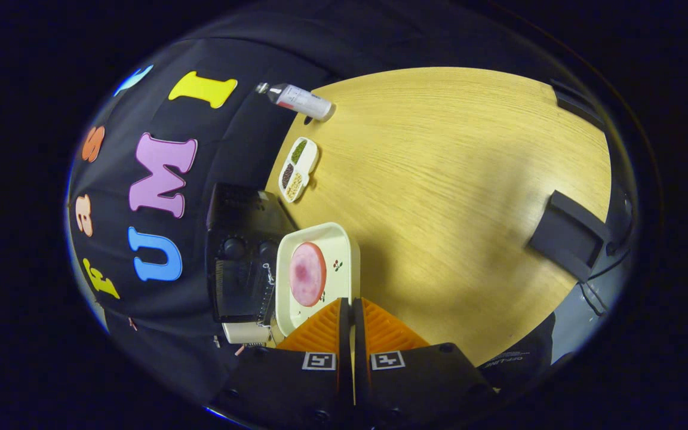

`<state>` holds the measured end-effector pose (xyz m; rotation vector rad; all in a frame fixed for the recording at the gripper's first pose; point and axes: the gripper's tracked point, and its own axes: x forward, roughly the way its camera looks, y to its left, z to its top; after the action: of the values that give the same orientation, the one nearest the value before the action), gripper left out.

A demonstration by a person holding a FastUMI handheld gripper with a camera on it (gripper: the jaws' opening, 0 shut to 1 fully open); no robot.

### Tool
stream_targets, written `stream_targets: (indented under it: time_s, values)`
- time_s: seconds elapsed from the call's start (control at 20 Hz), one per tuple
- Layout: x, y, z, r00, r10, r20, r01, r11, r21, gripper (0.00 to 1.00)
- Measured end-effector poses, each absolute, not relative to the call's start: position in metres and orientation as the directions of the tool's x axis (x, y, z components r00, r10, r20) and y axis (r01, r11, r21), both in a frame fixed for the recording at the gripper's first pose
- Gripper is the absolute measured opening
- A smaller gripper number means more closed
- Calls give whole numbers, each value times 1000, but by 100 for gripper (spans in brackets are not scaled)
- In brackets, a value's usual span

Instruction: Open the toaster oven, put the food inside, and close the toaster oven door.

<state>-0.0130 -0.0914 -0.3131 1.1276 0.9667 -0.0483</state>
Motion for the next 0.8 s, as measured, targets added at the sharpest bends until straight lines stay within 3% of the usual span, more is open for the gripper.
stream_targets:
  time_s: [0.45, 0.8]
  values:
    - [25, 32, -268, 601, 565, -565, 350, 449, 822, 7]
    - [84, 100, -294, 599, 566, -566, 353, 448, 822, 7]
